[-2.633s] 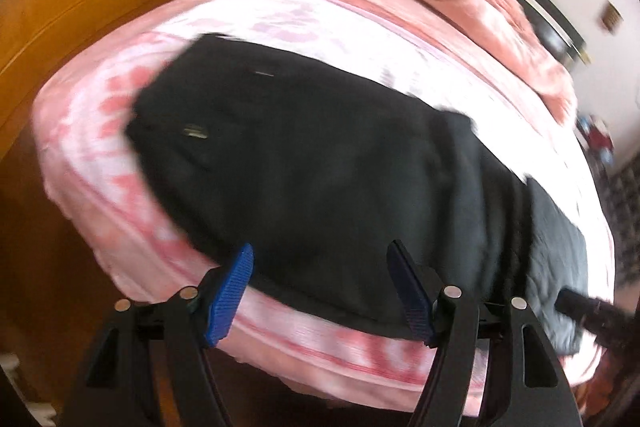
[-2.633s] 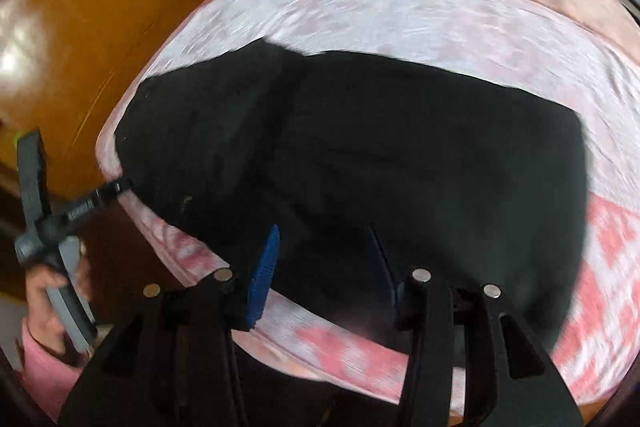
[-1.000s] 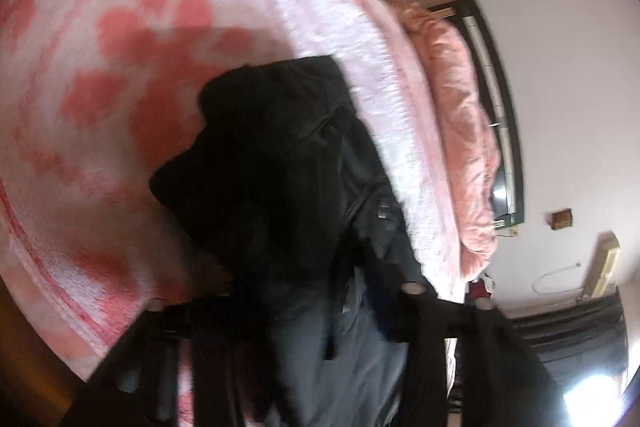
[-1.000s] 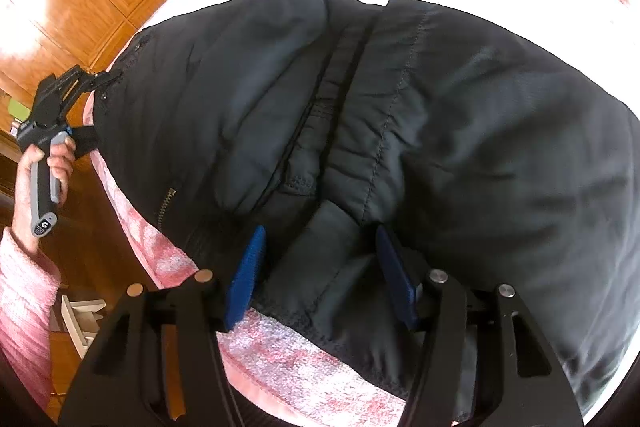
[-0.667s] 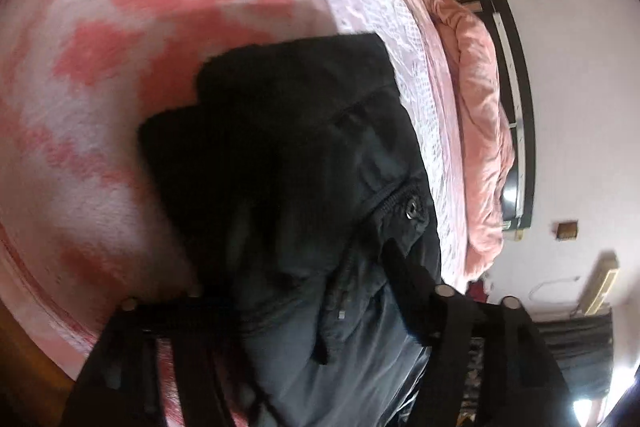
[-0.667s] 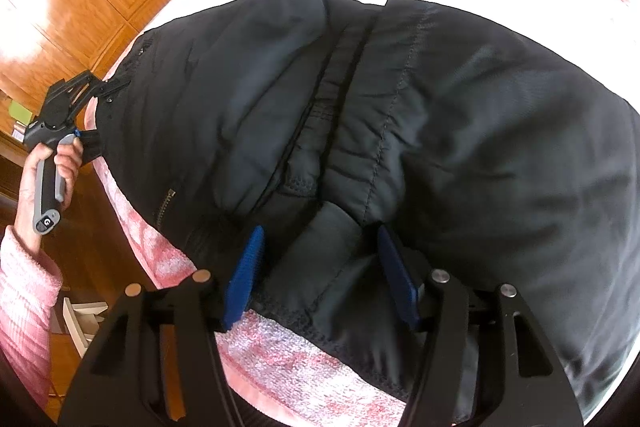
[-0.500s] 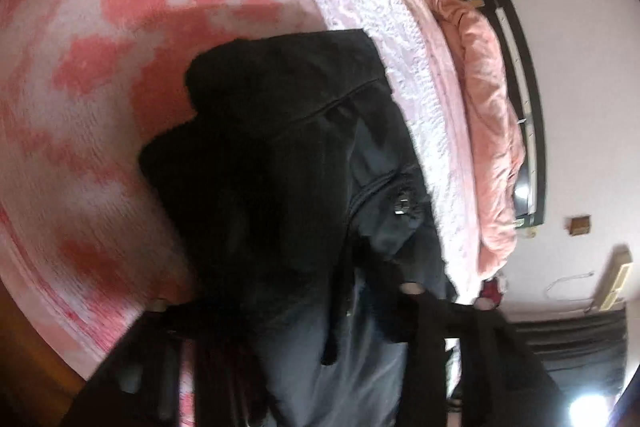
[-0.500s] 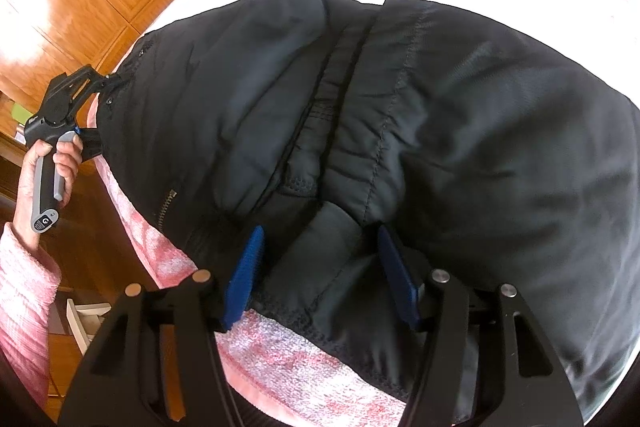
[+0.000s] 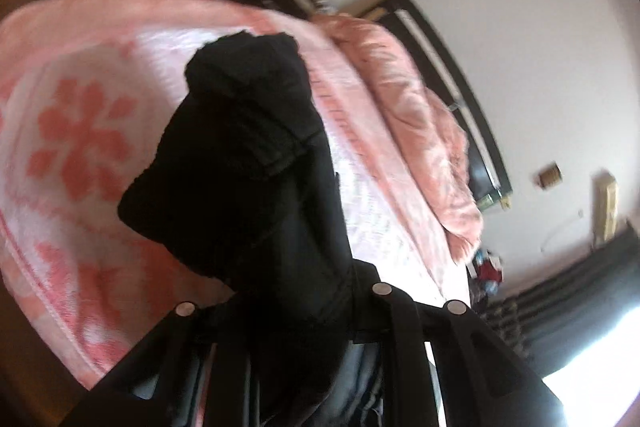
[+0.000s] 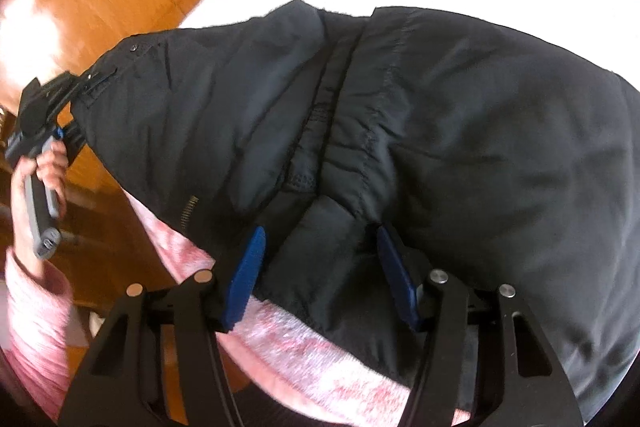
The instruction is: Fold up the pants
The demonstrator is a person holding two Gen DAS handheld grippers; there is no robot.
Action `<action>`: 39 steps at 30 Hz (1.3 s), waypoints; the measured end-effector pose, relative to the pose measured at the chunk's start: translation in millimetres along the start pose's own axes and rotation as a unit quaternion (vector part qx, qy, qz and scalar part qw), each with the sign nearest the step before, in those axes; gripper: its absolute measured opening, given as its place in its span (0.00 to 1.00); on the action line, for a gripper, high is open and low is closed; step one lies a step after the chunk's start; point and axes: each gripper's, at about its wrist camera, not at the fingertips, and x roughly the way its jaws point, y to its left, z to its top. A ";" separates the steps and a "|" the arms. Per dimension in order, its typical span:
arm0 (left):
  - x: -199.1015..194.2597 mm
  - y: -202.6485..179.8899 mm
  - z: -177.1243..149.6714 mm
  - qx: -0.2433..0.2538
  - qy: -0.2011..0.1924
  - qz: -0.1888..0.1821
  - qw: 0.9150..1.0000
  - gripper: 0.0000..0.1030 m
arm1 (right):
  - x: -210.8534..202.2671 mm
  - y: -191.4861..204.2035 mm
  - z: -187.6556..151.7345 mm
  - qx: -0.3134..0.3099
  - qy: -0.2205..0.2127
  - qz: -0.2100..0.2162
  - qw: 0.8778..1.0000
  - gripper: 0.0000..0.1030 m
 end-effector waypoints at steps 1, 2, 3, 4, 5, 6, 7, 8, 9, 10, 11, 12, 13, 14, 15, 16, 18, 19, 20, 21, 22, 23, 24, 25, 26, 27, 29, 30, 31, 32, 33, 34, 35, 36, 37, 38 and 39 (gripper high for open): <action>-0.5 -10.5 0.2 0.010 -0.001 -0.002 1.000 0.16 | -5.6 -1.7 -1.0 0.004 -0.005 0.006 1.000 0.57; -2.7 -24.1 -3.1 0.027 -0.002 -0.007 1.000 0.16 | -13.9 -3.7 -2.6 0.006 -0.012 0.006 1.000 0.57; -2.8 -35.4 -5.7 0.041 -0.001 -0.011 0.999 0.16 | -21.9 -5.1 -4.1 0.005 -0.019 0.002 1.000 0.57; -3.6 -47.1 -10.1 0.057 0.001 -0.015 0.998 0.16 | -31.3 -7.2 -5.7 0.006 -0.029 0.000 1.000 0.57; -4.1 -57.7 -14.8 0.073 0.003 -0.018 0.997 0.16 | -39.7 -10.1 -7.4 0.009 -0.037 0.000 0.999 0.57; -3.2 -68.2 -19.1 0.087 0.005 -0.021 0.996 0.16 | -45.8 -13.0 -8.3 0.014 -0.043 0.000 0.999 0.57; -4.1 -80.6 -26.1 0.107 0.009 -0.024 0.994 0.16 | -52.6 -16.9 -9.9 0.021 -0.048 -0.002 0.999 0.57; -3.7 -89.7 -31.6 0.122 0.012 -0.025 0.992 0.16 | -61.6 -23.7 -12.0 0.031 -0.055 -0.005 0.998 0.57; -2.1 -101.5 -39.9 0.142 0.018 -0.024 0.989 0.16 | -68.3 -29.2 -14.1 0.039 -0.061 -0.007 0.997 0.57; -0.1 -108.4 -44.7 0.152 0.022 -0.024 0.988 0.16 | -72.9 -33.0 -16.0 0.042 -0.066 -0.008 0.997 0.57; 2.2 -117.1 -52.3 0.164 0.027 -0.023 0.986 0.16 | -80.5 -37.9 -18.1 0.049 -0.072 -0.013 0.996 0.57; 4.6 -123.0 -58.5 0.173 0.030 -0.022 0.984 0.16 | -84.8 -42.0 -20.1 0.053 -0.076 -0.017 0.995 0.57; 8.9 -132.8 -66.3 0.190 0.034 -0.018 0.981 0.16 | -89.1 -46.1 -22.1 0.057 -0.080 -0.021 0.995 0.57; 9.7 -138.6 -73.3 0.204 0.036 -0.015 0.978 0.16 | -94.2 -52.4 -24.6 0.061 -0.085 -0.027 0.994 0.57; 12.0 -146.9 -82.5 0.221 0.040 -0.012 0.974 0.16 | -98.0 -58.1 -25.1 0.064 -0.089 -0.031 0.993 0.57; 17.4 -153.9 -87.0 0.228 0.044 -0.011 0.972 0.16 | -101.5 -62.1 -27.7 0.068 -0.092 -0.034 0.993 0.57; 21.1 -161.0 -101.0 0.240 0.054 -0.011 0.969 0.16 | -107.7 -70.6 -33.7 0.078 -0.096 -0.037 0.992 0.58; 24.5 -166.1 -107.6 0.245 0.059 -0.010 0.968 0.16 | -109.2 -72.7 -35.3 0.082 -0.096 -0.038 0.991 0.58; 24.8 -169.1 -115.1 0.252 0.063 -0.009 0.966 0.16 | -111.9 -76.7 -37.3 0.087 -0.098 -0.039 0.991 0.58; 26.6 -173.1 -120.8 0.261 0.066 -0.006 0.963 0.16 | -112.4 -78.6 -39.2 0.090 -0.100 -0.040 0.990 0.58; 28.4 -179.1 -129.3 0.272 0.070 -0.002 0.960 0.16 | -113.7 -80.8 -40.7 0.093 -0.102 -0.041 0.990 0.58; 28.7 -184.4 -136.9 0.279 0.074 0.001 0.957 0.16 | -115.5 -83.4 -43.5 0.095 -0.103 -0.043 0.989 0.58; 29.6 -188.0 -142.5 0.285 0.077 0.003 0.956 0.16 | -115.8 -85.1 -45.2 0.096 -0.104 -0.045 0.989 0.58; 31.0 -191.3 -149.1 0.290 0.081 0.005 0.954 0.16 | -116.1 -86.8 -46.3 0.097 -0.104 -0.048 0.989 0.58; 32.3 -193.6 -154.7 0.296 0.084 0.008 0.952 0.16 | -116.4 -88.7 -47.9 0.097 -0.103 -0.054 0.988 0.58; 32.9 -195.8 -159.4 0.301 0.085 0.011 0.950 0.16 | -116.6 -90.5 -49.3 0.096 -0.103 -0.058 0.988 0.58; 39.7 -199.9 -167.1 0.318 0.087 0.021 0.944 0.16 | -115.6 -94.1 -52.1 0.097 -0.101 -0.061 0.988 0.58; 41.8 -201.5 -172.2 0.325 0.089 0.026 0.941 0.16 | -115.1 -96.2 -53.7 0.099 -0.100 -0.063 0.988 0.58; 43.7 -203.4 -179.0 0.332 0.092 0.030 0.938 0.16 | -115.8 -97.7 -55.6 0.100 -0.099 -0.064 0.988 0.59; 45.8 -204.5 -184.6 0.336 0.096 0.032 0.936 0.16 | -114.4 -99.5 -57.0 0.100 -0.096 -0.066 0.988 0.59; 48.1 -204.4 -187.1 0.340 0.099 0.034 0.935 0.16 | -112.5 -101.0 -57.6 0.101 -0.094 -0.067 0.988 0.59; 53.3 -205.1 -189.6 0.344 0.104 0.039 0.932 0.16 | -110.5 -102.4 -57.8 0.103 -0.092 -0.067 0.988 0.59; 54.4 -207.8 -195.1 0.348 0.107 0.043 0.930 0.16 | -108.1 -103.7 -58.5 0.104 -0.090 -0.066 0.988 0.59; 58.3 -208.5 -200.1 0.354 0.111 0.049 0.928 0.16 | -105.2 -105.2 -58.9 0.107 -0.087 -0.066 0.988 0.59; 62.5 -208.4 -202.3 0.357 0.113 0.052 0.926 0.17 | -102.9 -107.6 -60.2 0.110 -0.085 -0.065 0.988 0.59; 64.5 -208.8 -206.8 0.361 0.116 0.056 0.924 0.17 | -101.8 -109.2 -61.6 0.111 -0.084 -0.063 0.988 0.59; 67.5 -210.1 -210.4 0.364 0.119 0.060 0.922 0.17 | -100.1 -110.7 -61.4 0.113 -0.083 -0.062 0.988 0.59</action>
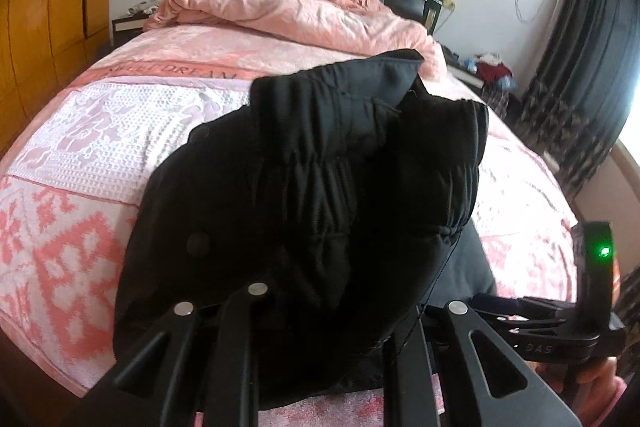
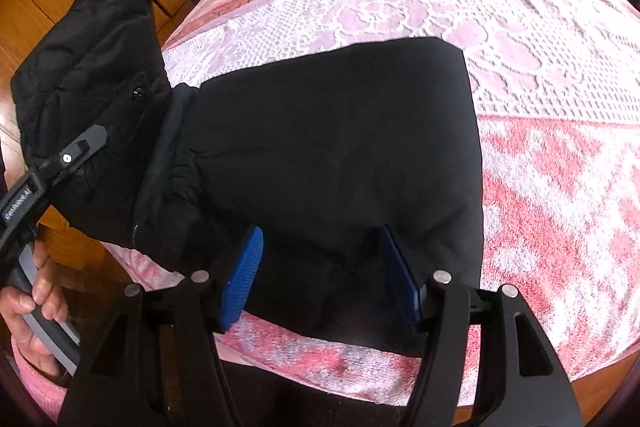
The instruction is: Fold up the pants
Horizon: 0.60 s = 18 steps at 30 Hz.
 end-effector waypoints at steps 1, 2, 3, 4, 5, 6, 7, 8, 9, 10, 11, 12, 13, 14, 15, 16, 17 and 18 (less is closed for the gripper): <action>4.5 -2.6 -2.0 0.005 0.007 0.004 1.000 0.17 | 1.1 -0.6 -0.7 0.001 0.001 0.001 1.000 0.60; 7.9 -3.7 -3.4 0.010 0.012 0.007 1.000 0.18 | 2.7 -0.4 -1.5 0.000 0.001 0.002 1.000 0.60; 12.2 -8.9 -4.8 0.014 0.017 0.010 1.000 0.18 | 3.8 -0.1 -1.9 -0.001 0.002 0.002 1.000 0.62; 18.2 -13.6 -8.0 0.020 0.026 0.014 0.999 0.18 | 5.2 0.3 -2.1 -0.003 0.003 0.002 1.000 0.63; 22.4 -17.8 -10.9 0.026 0.030 0.017 0.999 0.19 | 6.7 1.1 -2.7 -0.005 0.004 0.001 1.000 0.63; 27.6 -21.2 -14.1 0.034 0.036 0.021 0.999 0.19 | 10.1 0.6 -1.1 -0.007 0.005 0.000 1.000 0.64; 33.5 -26.6 -18.4 0.043 0.043 0.026 0.998 0.19 | 12.0 1.6 -1.7 -0.009 0.005 -0.003 1.000 0.64; 37.2 -30.1 -20.9 0.048 0.046 0.029 0.997 0.20 | 13.3 0.8 -2.3 -0.011 0.005 -0.005 1.000 0.64; 40.5 -31.4 -23.7 0.053 0.048 0.031 0.997 0.20 | 13.8 1.8 -3.3 -0.013 0.005 -0.007 1.000 0.65; 43.3 -33.8 -27.0 0.057 0.052 0.031 0.997 0.22 | 14.6 2.3 -3.7 -0.015 0.005 -0.008 1.000 0.65; 44.8 -34.8 -28.4 0.060 0.053 0.032 0.996 0.24 | 16.0 3.1 -4.4 -0.016 0.005 -0.009 1.000 0.66; 45.8 -36.4 -30.0 0.064 0.054 0.033 0.996 0.26 | 16.7 3.0 -4.6 -0.016 0.005 -0.009 1.000 0.66; 44.6 -36.4 -31.5 0.068 0.054 0.032 0.996 0.34 | 17.1 3.4 -4.9 -0.016 0.005 -0.009 1.000 0.67; 44.1 -36.9 -32.2 0.070 0.058 0.022 0.996 0.53 | 18.6 4.0 -5.1 -0.015 0.006 -0.008 1.000 0.67; 43.7 -37.9 -32.7 0.067 0.065 0.006 0.996 0.61 | 19.2 4.0 -4.9 -0.014 0.006 -0.007 1.000 0.67; 40.5 -38.8 -33.4 0.060 0.073 -0.014 0.995 0.68 | 20.0 3.9 -6.1 -0.012 0.007 -0.006 1.000 0.67; 36.4 -39.4 -33.3 0.057 0.074 -0.025 0.995 0.68 | 20.5 3.8 -6.1 -0.010 0.007 -0.005 1.000 0.67; 28.1 -41.5 -34.0 0.060 0.072 -0.039 0.995 0.68 | 20.9 3.7 -6.1 -0.010 0.007 -0.004 1.000 0.67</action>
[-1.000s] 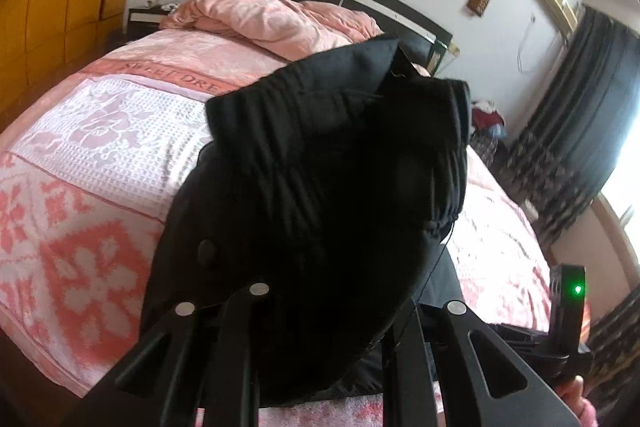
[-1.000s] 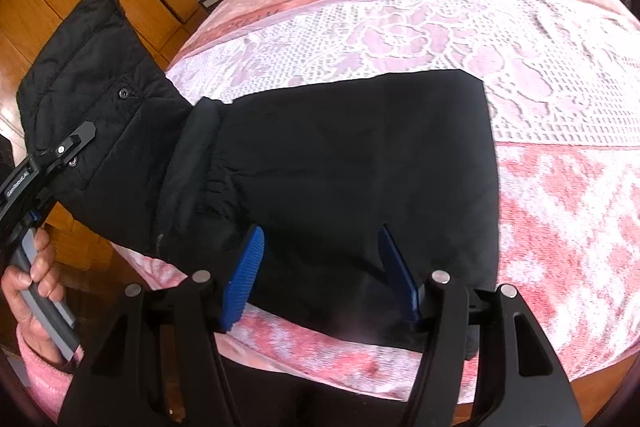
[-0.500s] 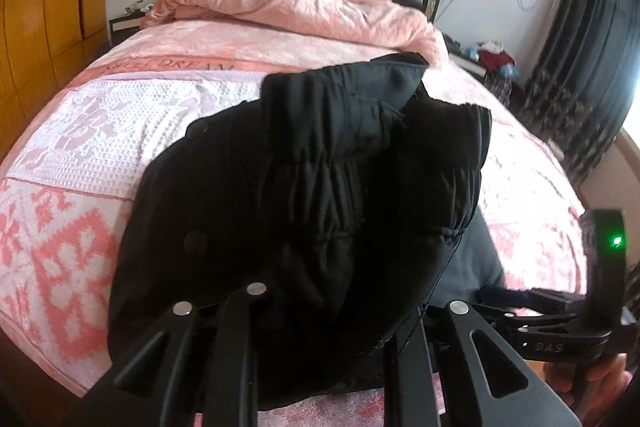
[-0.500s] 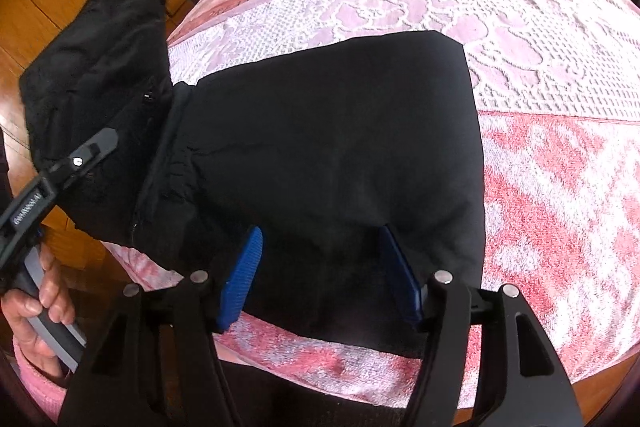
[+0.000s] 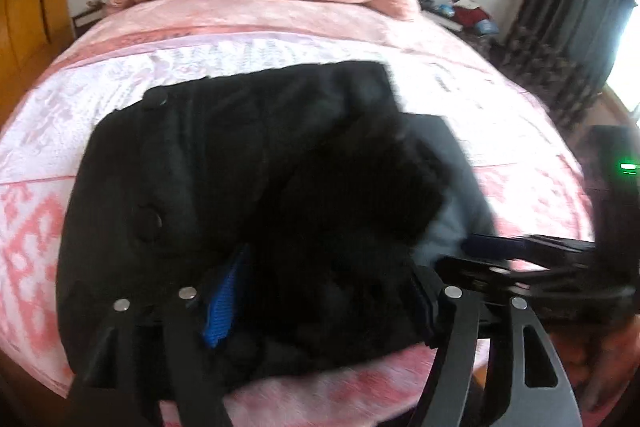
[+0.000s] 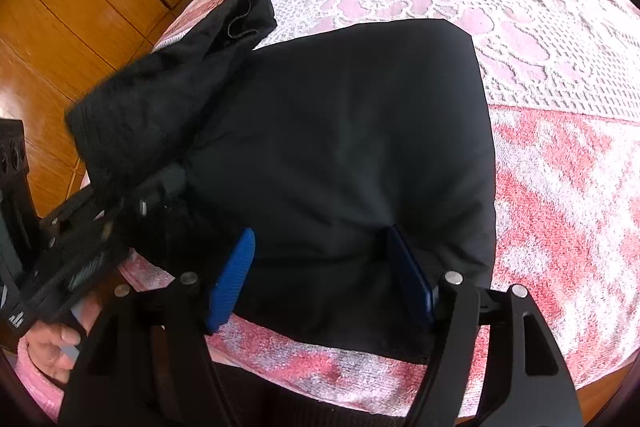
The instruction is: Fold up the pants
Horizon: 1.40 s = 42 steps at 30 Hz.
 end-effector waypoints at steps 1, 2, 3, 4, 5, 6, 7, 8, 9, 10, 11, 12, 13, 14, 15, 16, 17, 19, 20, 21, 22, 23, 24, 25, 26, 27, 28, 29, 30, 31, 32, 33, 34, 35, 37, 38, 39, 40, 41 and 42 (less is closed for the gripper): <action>-6.1 -0.9 -0.4 0.003 -0.001 -0.010 1.000 0.69 | 0.5 0.2 0.3 0.000 0.000 0.001 1.000 0.67; -13.9 -0.5 -1.2 0.004 -0.005 -0.023 1.000 0.69 | 1.2 0.0 0.5 0.001 0.001 0.002 1.000 0.67; -23.0 0.5 -1.7 0.000 -0.010 -0.037 0.999 0.69 | 1.7 -0.2 0.5 0.002 0.001 0.003 1.000 0.67; -34.5 3.6 -1.6 -0.006 -0.016 -0.055 0.998 0.69 | 1.9 -3.4 1.1 0.002 0.001 0.004 1.000 0.67; -43.0 7.4 -1.0 -0.013 -0.022 -0.064 0.998 0.70 | 2.5 -3.0 0.9 0.001 0.002 0.004 1.000 0.67; -51.5 12.0 -0.4 -0.022 -0.029 -0.068 0.997 0.70 | 2.8 -2.6 0.7 0.000 0.002 0.003 1.000 0.67; -60.8 19.2 0.9 -0.030 -0.039 -0.061 0.997 0.74 | 3.2 -1.7 0.7 -0.003 0.002 0.001 1.000 0.67; -65.5 25.4 3.1 -0.035 -0.046 -0.048 0.997 0.76 | 3.9 -0.3 0.6 -0.006 0.003 -0.003 1.000 0.67; -68.7 32.9 5.0 -0.038 -0.053 -0.028 0.997 0.76 | 4.6 -0.4 1.7 -0.009 0.003 -0.006 1.000 0.67; -68.9 42.4 6.6 -0.037 -0.056 0.004 0.998 0.77 | 5.1 1.1 1.4 -0.010 0.003 -0.008 1.000 0.68; -65.5 48.5 8.4 -0.038 -0.050 0.032 0.998 0.78 | 5.8 2.9 1.2 -0.011 0.004 -0.012 1.000 0.68; -58.8 55.4 8.2 -0.038 -0.041 0.063 0.996 0.78 | 6.1 4.9 0.3 -0.012 0.004 -0.015 1.000 0.68; -49.9 65.0 6.9 -0.038 -0.032 0.083 0.995 0.78 | 6.5 6.3 0.3 -0.014 0.005 -0.019 1.000 0.69; -39.6 73.0 8.2 -0.040 -0.021 0.094 0.995 0.78 | 6.9 9.9 -0.2 -0.017 0.007 -0.025 1.000 0.69; -27.9 78.5 6.6 -0.043 -0.002 0.105 0.993 0.78 | 7.7 13.0 -0.8 -0.020 0.008 -0.029 0.999 0.69; -10.2 83.1 3.1 -0.044 0.026 0.115 0.992 0.78 | 9.4 16.1 -1.2 -0.026 0.011 -0.037 0.999 0.69; -0.6 86.1 0.5 -0.042 0.037 0.119 0.991 0.79 | 10.5 18.8 -1.5 -0.030 0.012 -0.043 0.999 0.69; 8.8 84.5 -3.4 -0.044 0.026 0.122 0.991 0.81 | 12.5 24.9 -2.1 -0.039 0.015 -0.056 0.998 0.71; 9.7 83.9 -3.9 -0.045 0.025 0.123 0.991 0.81 | 13.8 29.2 -2.5 -0.046 0.017 -0.063 0.997 0.72; 9.1 83.4 -3.8 -0.047 0.025 0.121 0.991 0.81 | 13.9 33.1 -2.9 -0.052 0.019 -0.069 0.996 0.72; 4.7 85.1 -3.4 -0.050 0.022 0.111 0.992 0.81 | 14.0 37.2 -4.1 -0.057 0.020 -0.075 0.995 0.72; 1.0 84.0 -3.2 -0.055 0.018 0.104 0.993 0.81 | 12.8 39.3 -4.0 -0.060 0.020 -0.082 0.995 0.72; -6.1 86.6 -3.1 -0.064 0.008 0.098 0.993 0.81 | 10.5 40.9 -3.5 -0.060 0.020 -0.088 0.994 0.72; -11.0 90.9 -3.5 -0.068 0.002 0.098 0.993 0.81 | 7.1 40.3 -1.5 -0.057 0.016 -0.091 0.994 0.72; -15.8 93.5 -3.7 -0.072 -0.003 0.099 0.992 0.81 | -0.9 40.5 0.8 -0.049 0.009 -0.088 0.995 0.72; -20.3 96.5 -4.3 -0.076 -0.008 0.102 0.992 0.81 | -6.3 40.4 2.0 -0.044 0.004 -0.081 0.996 0.72; -25.2 101.2 -4.7 -0.081 -0.013 0.108 0.991 0.82 | -15.0 41.2 5.4 -0.035 -0.004 -0.067 0.997 0.74; -26.8 105.6 -4.7 -0.083 -0.014 0.115 0.990 0.82 | -21.4 40.7 7.7 -0.027 -0.010 -0.054 0.998 0.75; -28.8 109.5 -5.6 -0.084 -0.012 0.123 0.989 0.82 | -26.7 42.6 8.7 -0.020 -0.014 -0.042 0.999 0.78; -28.7 114.6 -6.0 -0.084 -0.008 0.135 0.987 0.82 | -30.6 44.9 10.5 -0.013 -0.016 -0.029 0.999 0.80; -27.9 118.0 -6.0 -0.084 -0.005 0.144 0.986 0.82 | -34.0 47.7 14.8 -0.008 -0.014 -0.014 1.000 0.80; -27.4 121.0 -6.7 -0.085 -0.002 0.152 0.985 0.82 | -34.9 51.6 18.3 -0.006 -0.012 -0.005 1.000 0.80; -26.5 125.5 -7.6 -0.088 0.001 0.156 0.984 0.82 | -35.0 54.9 20.4 -0.007 -0.011 0.001 1.000 0.81; -25.9 128.8 -8.4 -0.093 0.004 0.156 0.983 0.82 | -33.0 61.3 24.8 -0.009 -0.009 0.003 1.000 0.82; -26.0 132.5 -10.2 -0.099 0.009 0.152 0.983 0.83 | -28.8 71.2 32.6 -0.013 -0.007 -0.003 1.000 0.84; -26.0 134.7 -11.0 -0.101 0.012 0.152 0.983 0.83 | -25.8 72.5 34.9 -0.014 -0.005 -0.006 1.000 0.85; -26.2 135.3 -11.7 -0.103 0.013 0.152 0.983 0.83 | -23.3 73.6 36.9 -0.014 0.000 -0.006 1.000 0.85; -26.5 138.2 -12.9 -0.107 0.015 0.148 0.983 0.84 | -16.8 77.0 38.9 -0.011 0.007 0.001 1.000 0.85; -26.8 140.1 -14.2 -0.113 0.016 0.143 0.983 0.84 | -15.9 72.6 37.7 -0.008 0.012 0.008 1.000 0.85; -26.7 143.2 -14.7 -0.121 0.016 0.135 0.983 0.85 | -12.5 72.2 39.2 -0.004 0.021 0.016 1.000 0.86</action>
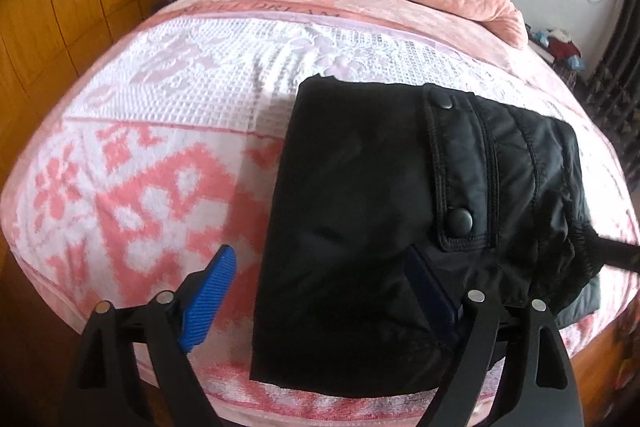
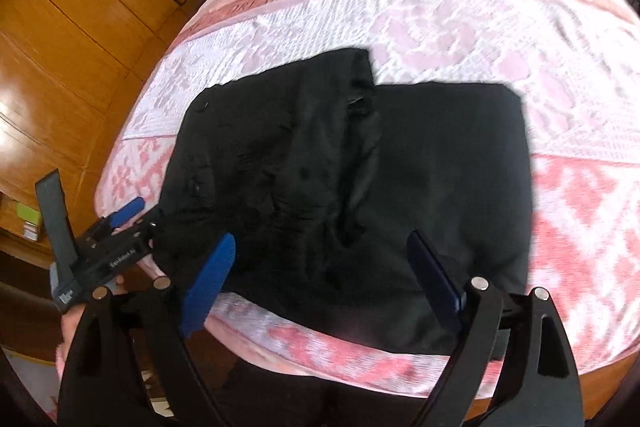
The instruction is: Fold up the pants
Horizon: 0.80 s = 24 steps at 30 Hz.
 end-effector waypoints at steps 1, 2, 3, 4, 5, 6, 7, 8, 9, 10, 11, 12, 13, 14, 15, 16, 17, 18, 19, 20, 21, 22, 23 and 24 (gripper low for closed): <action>0.8 3.2 -0.8 -0.008 0.004 -0.011 1.000 0.85 | 6.5 -0.7 0.8 0.003 0.008 0.006 1.000 0.86; 1.4 5.3 -1.8 -0.014 0.008 -0.019 1.000 0.85 | 14.5 -0.9 3.2 0.006 0.018 0.009 1.000 0.86; 2.8 7.4 -2.6 -0.020 0.011 -0.029 0.999 0.85 | 19.7 -0.1 4.0 0.009 0.025 0.009 1.000 0.86; 3.5 8.6 -2.7 -0.024 0.014 -0.037 0.999 0.85 | 25.5 0.4 5.5 0.013 0.030 0.010 0.999 0.86; 4.7 10.2 -3.4 -0.029 0.017 -0.045 0.998 0.85 | 32.4 1.3 5.4 0.016 0.037 0.014 0.999 0.86; 6.6 12.7 -4.2 -0.038 0.021 -0.057 0.997 0.85 | 37.3 1.1 4.0 0.019 0.043 0.019 0.999 0.86; 7.6 13.8 -4.9 -0.044 0.024 -0.065 0.997 0.85 | 41.1 0.8 3.8 0.022 0.048 0.023 0.998 0.86; 9.4 15.5 -5.5 -0.051 0.028 -0.072 0.996 0.85 | 46.4 0.8 3.7 0.022 0.052 0.021 0.998 0.86; 11.1 17.5 -6.2 -0.059 0.031 -0.079 0.995 0.85 | 49.7 1.7 3.6 0.019 0.052 0.016 0.998 0.86; 13.2 20.0 -7.5 -0.069 0.036 -0.086 0.993 0.86 | 52.1 2.7 3.4 0.015 0.052 0.011 0.998 0.86; 14.4 21.3 -8.2 -0.074 0.039 -0.088 0.993 0.86 | 55.3 4.5 3.8 0.008 0.052 0.007 0.999 0.86; 15.4 22.7 -9.2 -0.079 0.041 -0.091 0.992 0.86 | 56.9 6.6 4.0 0.001 0.051 0.004 0.999 0.84; 15.6 23.8 -10.3 -0.083 0.041 -0.093 0.991 0.86 | 58.0 8.8 4.2 -0.007 0.050 -0.001 0.999 0.79; 15.5 24.1 -10.9 -0.085 0.041 -0.094 0.991 0.86 | 59.0 12.2 4.4 -0.018 0.048 -0.005 0.999 0.75; 15.3 24.0 -11.5 -0.087 0.041 -0.095 0.991 0.86 | 59.1 14.6 4.5 -0.025 0.047 -0.007 0.999 0.68; 15.0 23.8 -11.9 -0.090 0.042 -0.095 0.990 0.86 | 58.6 16.4 4.4 -0.030 0.045 -0.011 0.998 0.63; 14.6 23.8 -12.2 -0.093 0.042 -0.096 0.990 0.86 | 57.5 18.3 4.4 -0.036 0.042 -0.016 0.998 0.59; 14.1 23.6 -12.4 -0.094 0.043 -0.096 0.990 0.86 | 55.8 19.5 4.3 -0.039 0.037 -0.020 0.998 0.49; 13.6 23.8 -12.6 -0.096 0.043 -0.097 0.990 0.86 | 52.8 19.7 4.2 -0.042 0.032 -0.023 0.998 0.41; 12.8 24.3 -12.9 -0.098 0.043 -0.097 0.990 0.87 | 50.2 19.3 4.2 -0.043 0.028 -0.020 0.998 0.37; 11.5 24.0 -13.1 -0.101 0.043 -0.097 0.989 0.87 | 47.2 19.0 4.2 -0.044 0.025 -0.017 0.999 0.33; 10.7 23.4 -12.2 -0.103 0.042 -0.097 0.989 0.87 | 43.0 19.1 3.9 -0.046 0.021 -0.012 0.999 0.31; 9.1 23.1 -12.1 -0.105 0.043 -0.098 0.989 0.87 | 39.5 19.5 3.4 -0.049 0.017 -0.009 0.999 0.30; 8.2 22.8 -11.5 -0.107 0.043 -0.099 0.988 0.87 | 36.2 19.4 3.0 -0.051 0.013 -0.008 0.999 0.29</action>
